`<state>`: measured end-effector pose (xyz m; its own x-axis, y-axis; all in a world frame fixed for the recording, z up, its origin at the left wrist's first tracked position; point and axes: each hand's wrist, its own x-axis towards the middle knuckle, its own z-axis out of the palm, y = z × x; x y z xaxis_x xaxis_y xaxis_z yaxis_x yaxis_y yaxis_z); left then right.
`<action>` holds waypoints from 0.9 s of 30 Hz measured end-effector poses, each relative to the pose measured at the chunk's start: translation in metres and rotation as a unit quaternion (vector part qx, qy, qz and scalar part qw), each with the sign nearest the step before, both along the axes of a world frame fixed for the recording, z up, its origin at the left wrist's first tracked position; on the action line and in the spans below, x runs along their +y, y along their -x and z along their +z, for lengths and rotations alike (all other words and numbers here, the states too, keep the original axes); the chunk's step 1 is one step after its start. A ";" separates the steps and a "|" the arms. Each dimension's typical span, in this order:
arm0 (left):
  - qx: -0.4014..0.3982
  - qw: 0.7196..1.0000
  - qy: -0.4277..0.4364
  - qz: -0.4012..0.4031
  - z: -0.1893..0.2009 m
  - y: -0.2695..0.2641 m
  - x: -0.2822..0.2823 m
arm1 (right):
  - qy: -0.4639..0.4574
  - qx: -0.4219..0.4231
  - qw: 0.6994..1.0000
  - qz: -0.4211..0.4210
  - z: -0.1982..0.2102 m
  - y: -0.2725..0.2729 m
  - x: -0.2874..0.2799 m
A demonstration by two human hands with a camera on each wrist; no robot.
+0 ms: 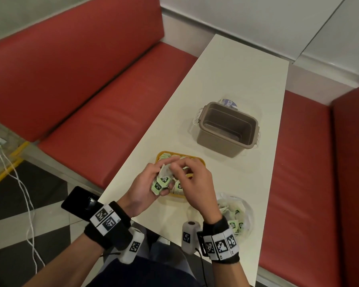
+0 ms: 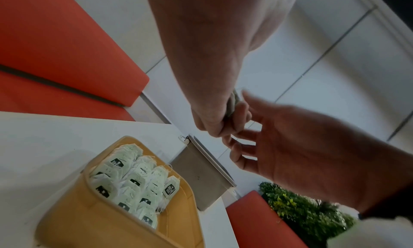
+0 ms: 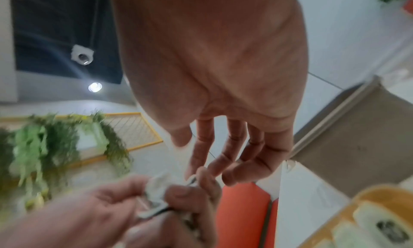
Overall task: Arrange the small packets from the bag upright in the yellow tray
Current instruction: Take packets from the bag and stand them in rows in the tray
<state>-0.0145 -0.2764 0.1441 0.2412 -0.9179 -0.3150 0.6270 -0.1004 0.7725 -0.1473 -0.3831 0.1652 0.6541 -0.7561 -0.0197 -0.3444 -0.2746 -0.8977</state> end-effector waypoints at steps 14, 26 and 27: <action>-0.161 0.986 -0.005 0.033 -0.002 0.010 0.000 | 0.007 0.009 1.000 0.004 0.021 0.017 -0.022; -0.169 0.983 -0.014 0.065 -0.014 0.018 -0.010 | 0.083 0.032 0.996 -0.002 0.040 0.027 -0.038; -0.173 0.983 -0.014 0.060 -0.015 0.019 -0.011 | 0.116 0.034 0.993 -0.004 0.038 0.026 -0.037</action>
